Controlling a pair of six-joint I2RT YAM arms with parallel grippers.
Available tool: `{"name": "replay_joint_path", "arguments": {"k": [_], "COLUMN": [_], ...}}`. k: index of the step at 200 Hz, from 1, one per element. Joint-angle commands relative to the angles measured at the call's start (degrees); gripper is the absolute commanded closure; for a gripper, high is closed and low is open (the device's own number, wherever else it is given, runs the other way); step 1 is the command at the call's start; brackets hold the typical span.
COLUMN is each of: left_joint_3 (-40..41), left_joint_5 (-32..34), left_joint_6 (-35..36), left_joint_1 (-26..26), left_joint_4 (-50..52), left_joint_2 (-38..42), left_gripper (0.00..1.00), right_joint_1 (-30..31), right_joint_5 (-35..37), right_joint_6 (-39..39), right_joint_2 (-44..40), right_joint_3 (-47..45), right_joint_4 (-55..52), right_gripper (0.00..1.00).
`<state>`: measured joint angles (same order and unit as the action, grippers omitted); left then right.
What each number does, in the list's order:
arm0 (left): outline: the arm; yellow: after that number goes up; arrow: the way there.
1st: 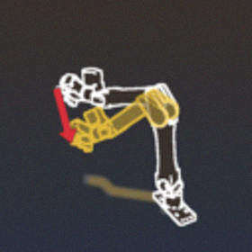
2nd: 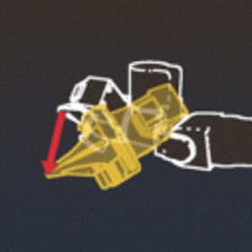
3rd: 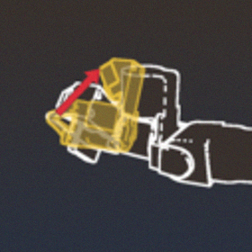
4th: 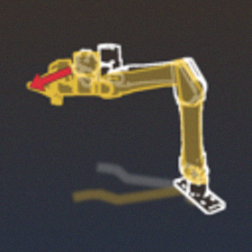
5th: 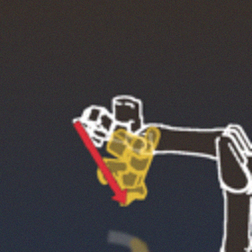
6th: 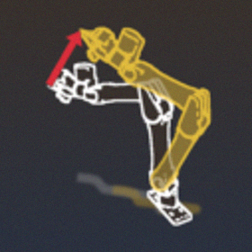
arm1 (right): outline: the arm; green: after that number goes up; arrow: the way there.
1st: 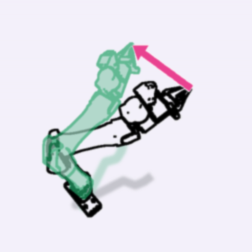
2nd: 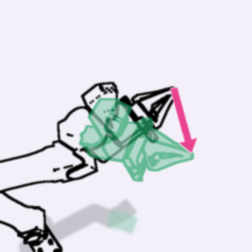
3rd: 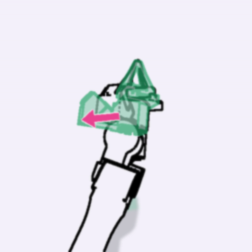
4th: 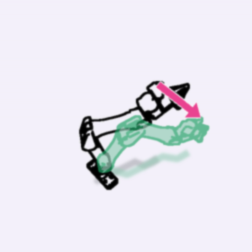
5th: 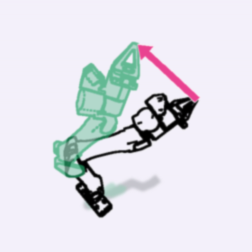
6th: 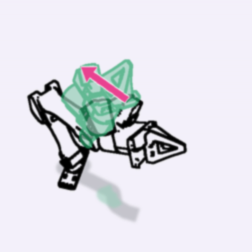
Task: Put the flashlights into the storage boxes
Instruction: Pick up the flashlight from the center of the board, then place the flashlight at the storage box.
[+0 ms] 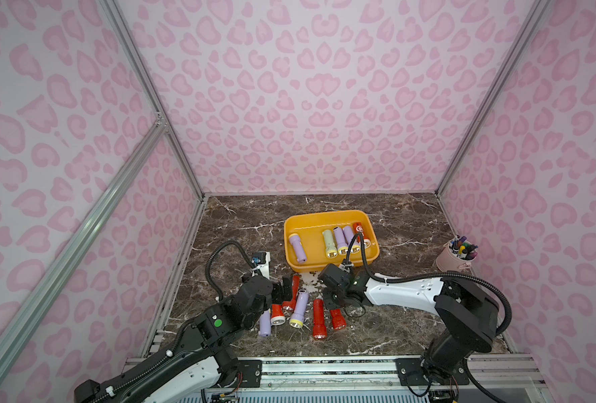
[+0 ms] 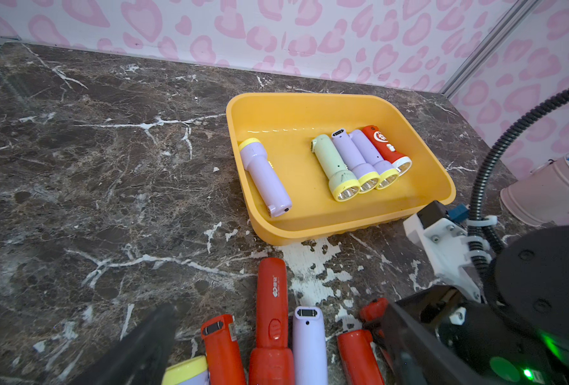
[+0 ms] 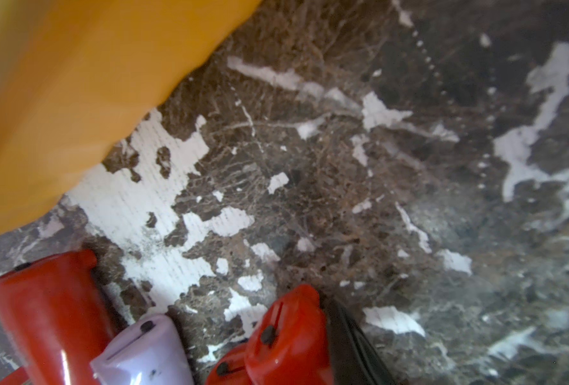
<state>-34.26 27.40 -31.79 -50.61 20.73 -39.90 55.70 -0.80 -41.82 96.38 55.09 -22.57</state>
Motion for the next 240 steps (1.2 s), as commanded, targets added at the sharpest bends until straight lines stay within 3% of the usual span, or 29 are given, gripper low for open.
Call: {"name": "replay_joint_path", "arguments": {"k": [1, 52, 108, 240], "left_joint_3": [0.28, 0.91, 1.71, 3.05], "left_joint_5": [0.62, 1.36, 2.04, 2.84], "left_joint_6": [-0.46, 0.02, 0.24, 1.25], "left_joint_1": [0.08, 0.07, 0.16, 0.78], "left_joint_4": [0.0, -0.26, -1.05, -2.72], "left_joint_2": [0.59, 0.37, 0.44, -1.76], "left_gripper": [0.02, 0.02, 0.02, 0.01], "right_joint_1": [0.06, 0.07, -5.56, -18.65], "right_joint_5": [2.06, 4.55, 3.13, -3.7], "right_joint_6": [1.41, 4.63, 10.77, 19.27], "right_joint_2": [-1.08, -5.36, -1.11, 30.13], "right_joint_3": [1.27, 8.63, 19.88, 55.61], "right_joint_4": [-2.75, -8.54, -11.44, -15.65], "right_gripper": [0.68, 0.68, 0.68, 0.68]}}
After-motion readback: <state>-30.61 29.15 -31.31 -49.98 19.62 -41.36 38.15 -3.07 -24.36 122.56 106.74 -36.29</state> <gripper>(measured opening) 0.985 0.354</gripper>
